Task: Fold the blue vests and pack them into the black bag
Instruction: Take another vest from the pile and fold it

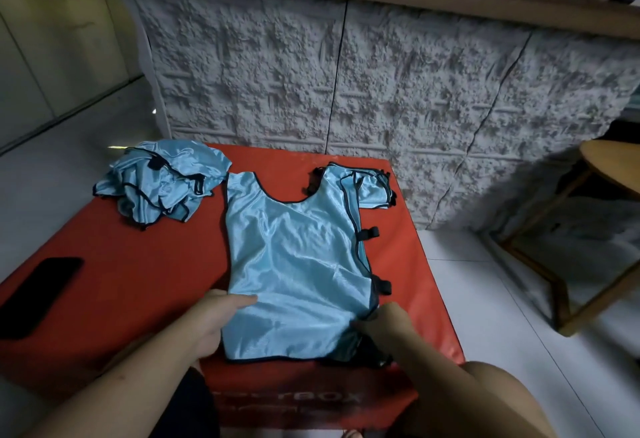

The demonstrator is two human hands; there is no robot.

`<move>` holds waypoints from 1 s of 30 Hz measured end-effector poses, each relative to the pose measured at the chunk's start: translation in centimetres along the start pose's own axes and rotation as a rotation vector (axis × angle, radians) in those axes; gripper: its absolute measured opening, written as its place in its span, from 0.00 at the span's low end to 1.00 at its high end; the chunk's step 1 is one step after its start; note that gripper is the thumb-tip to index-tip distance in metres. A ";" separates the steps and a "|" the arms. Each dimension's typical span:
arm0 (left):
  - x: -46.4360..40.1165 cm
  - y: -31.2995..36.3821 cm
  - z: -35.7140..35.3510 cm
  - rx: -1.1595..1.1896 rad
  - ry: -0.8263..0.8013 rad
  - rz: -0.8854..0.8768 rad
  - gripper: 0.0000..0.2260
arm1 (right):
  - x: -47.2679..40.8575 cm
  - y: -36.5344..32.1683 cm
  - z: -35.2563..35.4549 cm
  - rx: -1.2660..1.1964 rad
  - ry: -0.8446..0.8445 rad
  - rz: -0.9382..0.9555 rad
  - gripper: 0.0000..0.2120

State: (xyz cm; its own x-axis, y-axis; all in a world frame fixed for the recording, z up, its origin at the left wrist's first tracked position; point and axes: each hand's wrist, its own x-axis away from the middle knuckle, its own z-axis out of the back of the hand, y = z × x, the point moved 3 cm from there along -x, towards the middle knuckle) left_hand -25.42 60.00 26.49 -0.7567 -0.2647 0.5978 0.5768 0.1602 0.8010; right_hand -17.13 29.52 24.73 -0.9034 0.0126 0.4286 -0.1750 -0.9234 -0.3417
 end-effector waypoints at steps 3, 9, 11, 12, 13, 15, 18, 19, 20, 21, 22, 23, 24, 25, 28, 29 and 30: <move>0.1 0.2 0.9 0.026 -0.005 0.003 0.12 | -0.3 1.5 1.2 -0.243 -0.034 -0.061 0.22; 0.7 0.7 1.4 0.217 -0.087 0.119 0.15 | -0.3 2.4 1.5 -0.782 -0.015 -0.196 0.16; 1.0 0.9 1.7 0.247 -0.101 0.122 0.21 | -0.2 2.5 2.0 -0.820 0.027 -0.231 0.13; 1.1 1.1 2.0 0.258 -0.106 0.119 0.24 | -0.1 2.7 2.2 -0.829 0.024 -0.245 0.12; 1.2 1.2 2.2 0.271 -0.119 0.117 0.25 | -0.1 2.9 2.2 -0.845 0.011 -0.254 0.12; 1.5 1.5 2.4 0.241 -0.153 0.112 0.21 | -0.1 3.5 2.1 -0.879 -0.020 -0.272 0.12; 1.7 2.0 2.2 0.088 -0.137 0.075 0.13 | 0.6 3.1 1.6 -0.951 -0.126 -0.271 0.09; 1.8 2.0 2.1 0.054 -0.126 0.070 0.11 | 1.0 2.8 1.6 -0.922 -0.164 -0.272 0.07; 2.0 2.0 2.0 0.026 -0.112 0.071 0.09 | 1.5 2.6 1.4 -0.882 -0.197 -0.275 0.05; 2.1 1.9 1.9 0.004 -0.096 0.075 0.09 | 1.8 2.5 1.4 -0.834 -0.215 -0.278 0.06; 2.2 1.8 1.8 -0.021 -0.079 0.081 0.08 | 1.9 2.4 1.4 -0.784 -0.205 -0.283 0.07; 2.5 1.6 1.7 -0.051 -0.061 0.092 0.09 | 2.0 2.5 1.3 -0.743 -0.187 -0.285 0.10; 2.7 1.4 1.7 -0.087 -0.042 0.100 0.09 | 2.2 2.5 1.2 -0.714 -0.166 -0.288 0.11; 3.0 1.1 1.6 -0.117 -0.029 0.105 0.10 | 2.6 2.5 1.1 -0.702 -0.146 -0.284 0.11; 3.7 0.7 1.8 -0.144 0.009 0.122 0.12 | 3.5 2.2 1.0 -0.716 -0.061 -0.260 0.09; 3.8 0.6 2.1 -0.124 0.015 0.129 0.13 | 3.7 2.3 1.0 -0.750 -0.043 -0.265 0.08; 4.1 0.6 2.5 -0.090 0.022 0.134 0.14 | 3.9 2.4 1.2 -0.792 -0.039 -0.277 0.07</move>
State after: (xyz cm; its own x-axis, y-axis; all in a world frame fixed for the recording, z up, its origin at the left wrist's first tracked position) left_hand -28.94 61.35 29.46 -0.6643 -0.2679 0.6978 0.6985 0.1097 0.7072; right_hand -20.63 26.91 26.62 -0.7756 0.1728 0.6071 -0.6248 -0.3465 -0.6996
